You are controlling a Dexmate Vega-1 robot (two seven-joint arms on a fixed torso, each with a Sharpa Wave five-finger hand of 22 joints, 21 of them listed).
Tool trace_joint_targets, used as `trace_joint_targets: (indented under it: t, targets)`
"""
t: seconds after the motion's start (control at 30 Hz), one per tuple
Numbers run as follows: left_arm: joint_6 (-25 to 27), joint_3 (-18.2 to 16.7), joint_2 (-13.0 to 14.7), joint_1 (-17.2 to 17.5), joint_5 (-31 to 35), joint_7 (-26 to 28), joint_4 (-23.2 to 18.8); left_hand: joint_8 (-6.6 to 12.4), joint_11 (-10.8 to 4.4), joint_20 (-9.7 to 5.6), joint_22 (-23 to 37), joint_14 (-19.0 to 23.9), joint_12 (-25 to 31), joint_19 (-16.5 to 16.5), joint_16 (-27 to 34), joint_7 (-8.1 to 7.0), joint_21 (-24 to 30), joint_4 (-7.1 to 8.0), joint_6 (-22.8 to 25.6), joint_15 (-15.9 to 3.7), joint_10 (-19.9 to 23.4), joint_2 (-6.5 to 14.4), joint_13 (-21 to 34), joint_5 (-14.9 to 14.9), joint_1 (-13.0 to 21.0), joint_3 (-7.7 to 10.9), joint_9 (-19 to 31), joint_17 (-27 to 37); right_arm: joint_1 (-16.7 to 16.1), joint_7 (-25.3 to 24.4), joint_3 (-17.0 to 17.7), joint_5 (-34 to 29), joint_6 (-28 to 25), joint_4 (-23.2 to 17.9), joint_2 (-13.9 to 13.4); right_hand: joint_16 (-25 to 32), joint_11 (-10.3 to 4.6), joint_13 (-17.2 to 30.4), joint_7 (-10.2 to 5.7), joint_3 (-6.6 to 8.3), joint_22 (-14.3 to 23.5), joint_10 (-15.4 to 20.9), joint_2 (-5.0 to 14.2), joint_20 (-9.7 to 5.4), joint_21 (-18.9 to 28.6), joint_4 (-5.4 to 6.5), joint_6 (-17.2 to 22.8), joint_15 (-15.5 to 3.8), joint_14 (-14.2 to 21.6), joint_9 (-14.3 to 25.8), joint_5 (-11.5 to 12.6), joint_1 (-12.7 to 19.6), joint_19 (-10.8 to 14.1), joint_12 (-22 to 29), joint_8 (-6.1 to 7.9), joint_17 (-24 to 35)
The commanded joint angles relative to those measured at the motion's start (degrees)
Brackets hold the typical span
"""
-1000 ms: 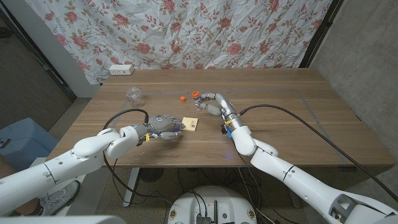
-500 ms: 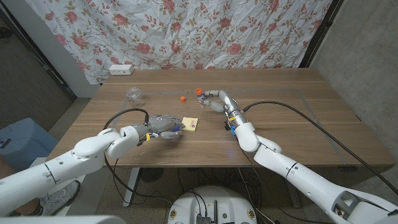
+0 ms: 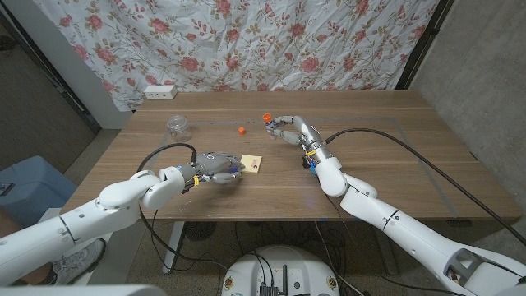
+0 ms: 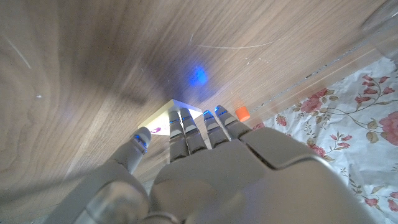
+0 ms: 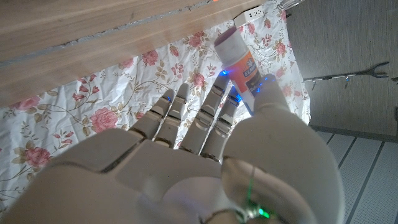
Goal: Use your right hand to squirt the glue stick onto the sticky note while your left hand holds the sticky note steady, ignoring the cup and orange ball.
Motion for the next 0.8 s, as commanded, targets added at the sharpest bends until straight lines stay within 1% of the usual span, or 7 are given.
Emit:
trace_joint_targets:
  t: [0.03,0.27,0.37,0.53,0.63,0.8]
  targets:
    - [1.33,-0.65,-0.35,0.45,-0.85,1.60,-0.58,0.06,-0.17,-6.31,0.18,0.38,0.00,0.63,0.10,-0.28,0.57,-0.36,-0.23,-6.23,-0.46,5.09,0.15,-0.13,0.29,0.06,-0.01,0.12,0.52,0.84,0.20,-1.33,-2.26,-1.52,-1.38,0.27,-0.10,0.34,-0.04,-0.22,0.24,0.15,0.10,0.19,0.08,0.03,0.56,-7.29,-0.14,0.17,0.22,-0.19,0.00,0.00,0.12,0.03]
    - [1.68,-1.05,-0.15,0.80,-1.13,2.39,-1.13,0.00,-0.13,-6.28,0.18,0.41,-0.07,0.83,0.11,-0.51,0.61,-0.42,-0.45,-6.25,-0.74,5.08,0.16,-0.14,0.30,0.03,0.00,0.13,0.78,1.35,0.43,-1.90,-3.67,-2.28,-2.18,0.26,-0.08,0.34,-0.04,-0.27,0.24,0.14,0.11,0.20,0.09,0.02,0.55,-7.27,-0.15,0.14,0.22,-0.29,0.02,0.01,0.02,0.00]
    - [1.88,-1.34,-0.08,1.03,-1.44,2.72,-1.40,-0.02,-0.36,-6.29,0.18,0.41,-0.11,0.88,0.11,-0.59,0.62,-0.42,-0.55,-6.29,-0.88,5.08,0.16,-0.14,0.29,0.02,0.00,0.14,0.88,1.33,0.46,-2.39,-4.21,-2.61,-2.54,0.28,-0.08,0.35,-0.04,-0.29,0.24,0.14,0.12,0.21,0.09,0.02,0.62,-7.27,-0.13,0.18,0.22,-0.33,0.04,0.01,0.04,0.01]
    - [2.53,-1.93,0.12,1.54,-1.70,3.52,-1.82,-0.01,-0.21,-6.20,0.18,0.43,-0.08,0.98,0.11,-0.58,0.63,-0.51,-0.59,-6.32,-0.92,5.09,0.16,-0.14,0.33,0.02,0.00,0.13,1.37,1.82,0.36,-3.63,-5.33,-3.21,-3.41,0.27,-0.09,0.35,-0.04,-0.32,0.24,0.15,0.11,0.23,0.10,0.01,0.69,-7.25,-0.13,0.24,0.23,-0.37,0.07,0.02,0.06,-0.01]
    - [3.19,-2.52,-0.15,2.04,-2.79,4.11,-1.97,0.02,-0.40,-6.20,0.18,0.48,-0.05,1.04,0.12,-0.58,0.63,-0.53,-0.57,-6.33,-0.92,5.09,0.16,-0.14,0.33,0.02,0.00,0.13,1.76,2.27,0.31,-4.64,-6.26,-3.71,-4.12,0.29,-0.09,0.35,-0.04,-0.32,0.24,0.16,0.13,0.20,0.10,-0.01,0.71,-7.27,-0.11,0.26,0.23,-0.36,0.08,0.03,0.06,0.00]
    - [4.78,-3.46,-0.75,2.75,-4.26,5.16,-2.29,0.05,-0.21,-6.13,0.18,0.55,0.01,1.23,0.13,-0.55,0.67,-0.56,-0.54,-6.28,-0.83,5.09,0.17,-0.13,0.34,0.04,0.01,0.13,2.13,3.08,0.79,-5.34,-8.18,-4.63,-5.13,0.30,-0.10,0.36,-0.05,-0.32,0.24,0.14,0.14,0.23,0.12,-0.05,0.62,-7.30,-0.10,0.21,0.23,-0.35,0.12,0.02,-0.05,-0.01]
